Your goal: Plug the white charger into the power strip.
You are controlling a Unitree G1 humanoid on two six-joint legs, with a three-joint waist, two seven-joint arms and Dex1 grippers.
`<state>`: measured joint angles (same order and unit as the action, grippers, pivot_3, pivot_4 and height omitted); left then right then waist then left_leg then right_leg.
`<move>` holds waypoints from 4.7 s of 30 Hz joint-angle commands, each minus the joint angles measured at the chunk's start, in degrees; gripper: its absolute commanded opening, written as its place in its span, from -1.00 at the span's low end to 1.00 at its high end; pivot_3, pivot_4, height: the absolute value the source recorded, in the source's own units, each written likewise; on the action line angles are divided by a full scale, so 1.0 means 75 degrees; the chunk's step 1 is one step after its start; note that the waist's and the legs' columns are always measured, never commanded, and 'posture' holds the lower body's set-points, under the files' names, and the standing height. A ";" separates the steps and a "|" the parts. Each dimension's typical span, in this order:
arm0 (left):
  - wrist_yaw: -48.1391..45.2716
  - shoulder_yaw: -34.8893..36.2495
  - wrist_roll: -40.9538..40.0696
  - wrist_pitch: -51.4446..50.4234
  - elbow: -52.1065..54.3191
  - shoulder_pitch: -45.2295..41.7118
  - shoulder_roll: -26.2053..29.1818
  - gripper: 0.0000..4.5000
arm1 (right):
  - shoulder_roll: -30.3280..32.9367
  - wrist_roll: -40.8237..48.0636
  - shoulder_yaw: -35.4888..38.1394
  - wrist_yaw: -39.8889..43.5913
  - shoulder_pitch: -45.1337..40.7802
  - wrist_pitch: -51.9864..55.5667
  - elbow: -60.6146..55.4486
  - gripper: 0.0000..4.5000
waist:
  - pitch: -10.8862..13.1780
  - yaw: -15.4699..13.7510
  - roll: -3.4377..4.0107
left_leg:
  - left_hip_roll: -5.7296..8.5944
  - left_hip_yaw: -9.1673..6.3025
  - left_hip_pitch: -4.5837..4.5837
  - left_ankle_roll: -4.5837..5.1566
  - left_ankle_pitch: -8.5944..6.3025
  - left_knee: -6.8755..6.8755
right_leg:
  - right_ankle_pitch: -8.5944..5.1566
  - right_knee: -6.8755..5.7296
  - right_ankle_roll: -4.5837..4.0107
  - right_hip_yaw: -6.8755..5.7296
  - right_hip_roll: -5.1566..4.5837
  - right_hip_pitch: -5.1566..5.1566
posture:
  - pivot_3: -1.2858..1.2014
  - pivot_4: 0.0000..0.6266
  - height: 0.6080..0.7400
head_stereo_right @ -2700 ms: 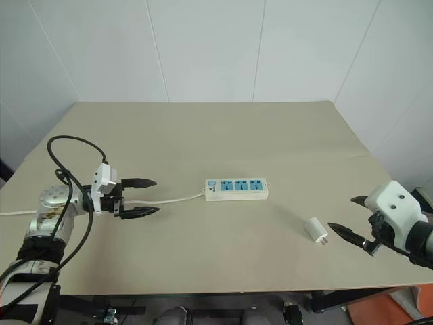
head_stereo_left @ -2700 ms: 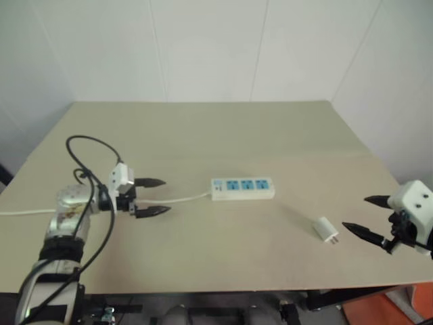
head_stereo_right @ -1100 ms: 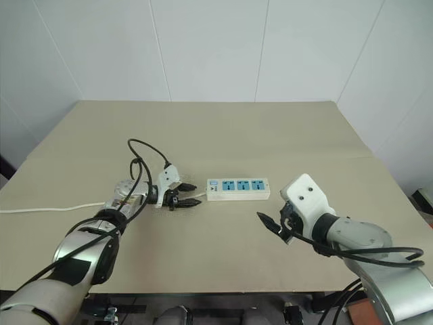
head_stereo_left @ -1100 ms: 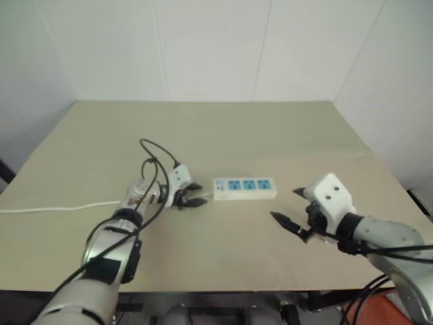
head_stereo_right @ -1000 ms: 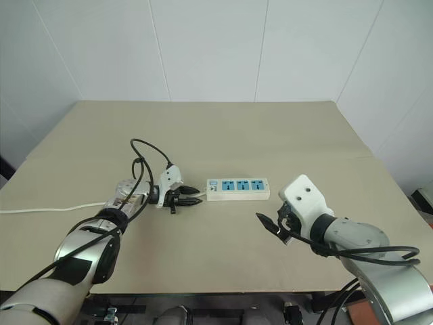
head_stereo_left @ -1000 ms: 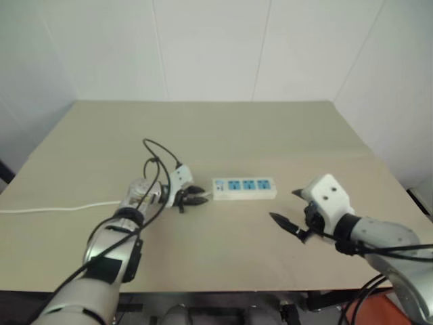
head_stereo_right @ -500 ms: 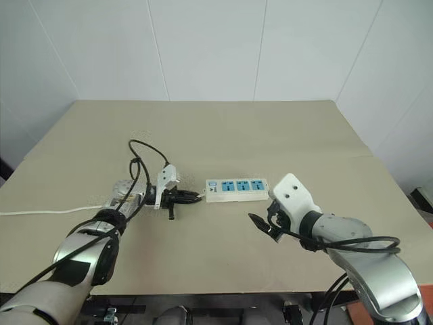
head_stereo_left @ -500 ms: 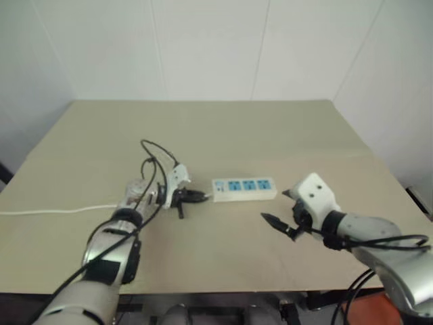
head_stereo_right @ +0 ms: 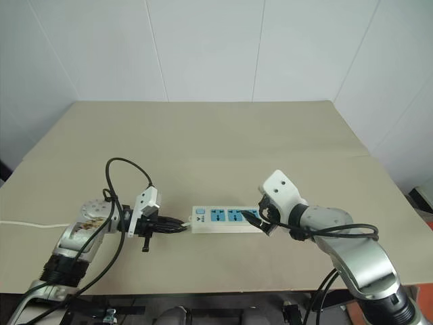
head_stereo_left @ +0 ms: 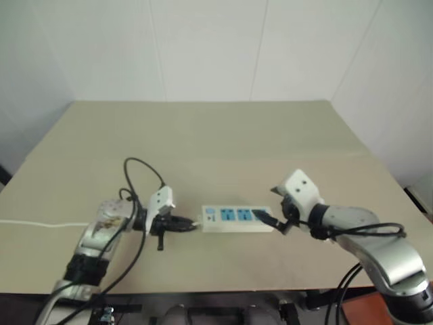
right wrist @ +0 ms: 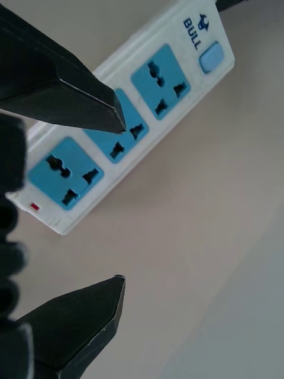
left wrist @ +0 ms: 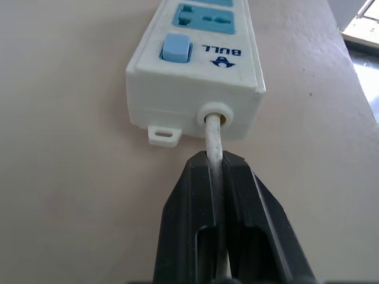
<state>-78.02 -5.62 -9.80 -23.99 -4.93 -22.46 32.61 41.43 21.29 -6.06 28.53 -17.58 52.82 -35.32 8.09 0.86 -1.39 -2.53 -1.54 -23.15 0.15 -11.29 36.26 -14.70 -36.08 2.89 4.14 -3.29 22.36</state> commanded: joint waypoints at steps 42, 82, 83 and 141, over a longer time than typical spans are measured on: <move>-0.1916 0.0559 -0.1175 0.6330 -0.6177 -0.1702 -0.1946 1.00 | 0.0232 0.0537 0.2342 -0.0303 0.1706 0.0338 -0.2027 1.00 | 0.0002 -0.0016 -0.0006 | 0.0004 -0.0003 -0.0012 0.0001 0.0000 0.0001 | 0.0007 0.0006 -0.0030 -0.0007 0.0000 -0.0002 | 0.03 -0.52 1.00; -0.1930 0.0032 -0.0510 0.6901 -0.6933 -0.2094 -0.2132 0.44 | 0.3074 0.2074 0.1071 0.0960 -0.2924 0.5290 0.1546 1.00 | -0.0017 -0.0043 0.0019 | -0.0005 0.0004 -0.0011 0.0001 0.0000 -0.0011 | 0.0008 0.0023 -0.0043 -0.0015 -0.0008 -0.0002 | 0.03 -0.52 1.00; -0.1930 0.0025 -0.0513 0.6919 -0.6955 -0.2127 -0.2147 0.44 | 0.3235 0.2054 0.0726 0.1037 -0.3075 0.5290 0.1934 1.00 | -0.0017 -0.0031 0.0019 | -0.0005 0.0007 -0.0015 0.0001 0.0000 -0.0016 | 0.0007 0.0027 -0.0043 -0.0014 -0.0009 0.0001 | 0.03 -0.52 1.00; -0.1434 -0.0123 -0.0301 0.7136 -0.6154 -0.1132 -0.2428 0.44 | 0.2371 -0.0426 -0.4224 0.3793 -0.4809 0.4002 0.6330 -0.50 | -0.0030 -0.0085 0.0045 | 0.0007 0.0012 -0.0024 0.0002 -0.0003 -0.0005 | 0.0003 0.0011 -0.0029 -0.0011 -0.0016 0.0016 | 0.03 -0.52 1.00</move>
<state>-88.05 -3.55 -15.37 29.81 -49.87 -32.83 14.47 58.96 18.94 -39.30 57.15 -53.19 82.42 12.18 7.87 0.22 -1.05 -2.48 -1.45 -23.33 0.16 -11.31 36.22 -14.68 -35.99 2.68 4.06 -3.41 22.48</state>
